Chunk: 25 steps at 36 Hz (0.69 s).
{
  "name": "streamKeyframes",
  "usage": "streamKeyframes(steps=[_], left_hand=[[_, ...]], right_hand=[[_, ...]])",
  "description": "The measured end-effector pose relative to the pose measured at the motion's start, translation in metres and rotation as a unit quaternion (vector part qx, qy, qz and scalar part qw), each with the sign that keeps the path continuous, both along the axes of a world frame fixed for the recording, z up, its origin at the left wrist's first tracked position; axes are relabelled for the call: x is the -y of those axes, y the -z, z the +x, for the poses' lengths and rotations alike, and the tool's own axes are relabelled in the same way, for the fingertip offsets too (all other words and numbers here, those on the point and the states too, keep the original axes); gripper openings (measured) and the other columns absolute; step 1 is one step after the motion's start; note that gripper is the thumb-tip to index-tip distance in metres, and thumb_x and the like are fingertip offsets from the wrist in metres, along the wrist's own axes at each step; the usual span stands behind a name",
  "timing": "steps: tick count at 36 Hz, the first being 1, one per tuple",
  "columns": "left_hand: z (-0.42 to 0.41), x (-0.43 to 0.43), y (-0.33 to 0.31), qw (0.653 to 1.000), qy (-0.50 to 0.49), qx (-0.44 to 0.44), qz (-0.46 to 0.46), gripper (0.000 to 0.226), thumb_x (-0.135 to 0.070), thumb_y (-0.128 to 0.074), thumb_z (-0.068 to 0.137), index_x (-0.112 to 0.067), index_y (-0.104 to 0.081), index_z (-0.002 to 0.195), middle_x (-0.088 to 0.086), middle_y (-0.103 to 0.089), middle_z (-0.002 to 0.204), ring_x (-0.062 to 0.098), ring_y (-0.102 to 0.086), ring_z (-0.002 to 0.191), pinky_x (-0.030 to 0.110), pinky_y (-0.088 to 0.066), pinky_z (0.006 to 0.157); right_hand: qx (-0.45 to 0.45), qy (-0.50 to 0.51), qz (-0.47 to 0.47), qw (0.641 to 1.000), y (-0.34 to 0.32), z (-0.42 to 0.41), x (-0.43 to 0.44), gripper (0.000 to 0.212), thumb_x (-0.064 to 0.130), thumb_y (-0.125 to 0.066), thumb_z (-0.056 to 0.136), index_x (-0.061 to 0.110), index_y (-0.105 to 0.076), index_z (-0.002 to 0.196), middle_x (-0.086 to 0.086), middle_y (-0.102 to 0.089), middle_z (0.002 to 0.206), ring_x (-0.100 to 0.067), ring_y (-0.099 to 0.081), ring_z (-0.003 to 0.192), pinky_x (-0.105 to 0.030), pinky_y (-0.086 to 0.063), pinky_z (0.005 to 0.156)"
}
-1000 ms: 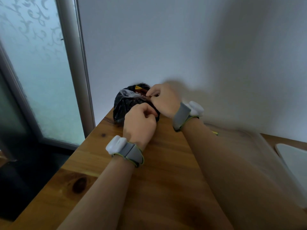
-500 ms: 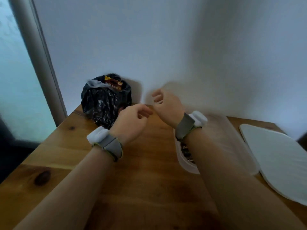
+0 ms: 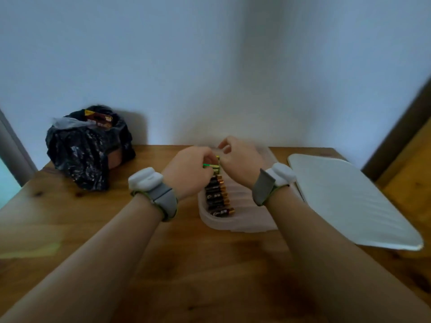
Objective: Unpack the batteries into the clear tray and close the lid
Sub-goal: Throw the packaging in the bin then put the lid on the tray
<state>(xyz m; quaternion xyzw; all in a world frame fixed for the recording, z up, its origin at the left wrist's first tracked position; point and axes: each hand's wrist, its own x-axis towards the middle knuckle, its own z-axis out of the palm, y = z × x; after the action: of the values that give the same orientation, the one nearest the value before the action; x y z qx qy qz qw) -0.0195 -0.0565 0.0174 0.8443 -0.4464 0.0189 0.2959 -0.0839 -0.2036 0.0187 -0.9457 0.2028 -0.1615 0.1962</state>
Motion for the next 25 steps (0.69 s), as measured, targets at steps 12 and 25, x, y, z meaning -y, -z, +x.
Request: streamKeyframes(steps=[12,25], left_hand=[[-0.047,0.085,-0.011,0.991,0.065,0.057,0.101,0.042,-0.031,-0.053,0.089,-0.031,-0.052,0.131,0.0,-0.057,0.13,0.025,-0.05,0.125,0.041,-0.042,0.104],[-0.108,0.165,-0.008,0.974,0.101,0.108,0.174,0.044,-0.034,-0.045,0.096,-0.024,-0.047,0.138,0.005,-0.056,0.132,0.028,-0.055,0.118,0.042,-0.048,0.096]], right_hand=[[0.045,0.113,0.012,0.992,-0.009,-0.07,0.063,0.02,0.022,-0.058,0.094,0.021,-0.067,0.112,-0.001,-0.072,0.111,-0.024,-0.066,0.106,-0.039,-0.054,0.091],[-0.021,0.212,0.017,0.977,0.002,-0.136,0.118,0.035,0.015,-0.059,0.094,0.017,-0.061,0.129,-0.011,-0.064,0.133,-0.031,-0.06,0.121,-0.041,-0.051,0.098]])
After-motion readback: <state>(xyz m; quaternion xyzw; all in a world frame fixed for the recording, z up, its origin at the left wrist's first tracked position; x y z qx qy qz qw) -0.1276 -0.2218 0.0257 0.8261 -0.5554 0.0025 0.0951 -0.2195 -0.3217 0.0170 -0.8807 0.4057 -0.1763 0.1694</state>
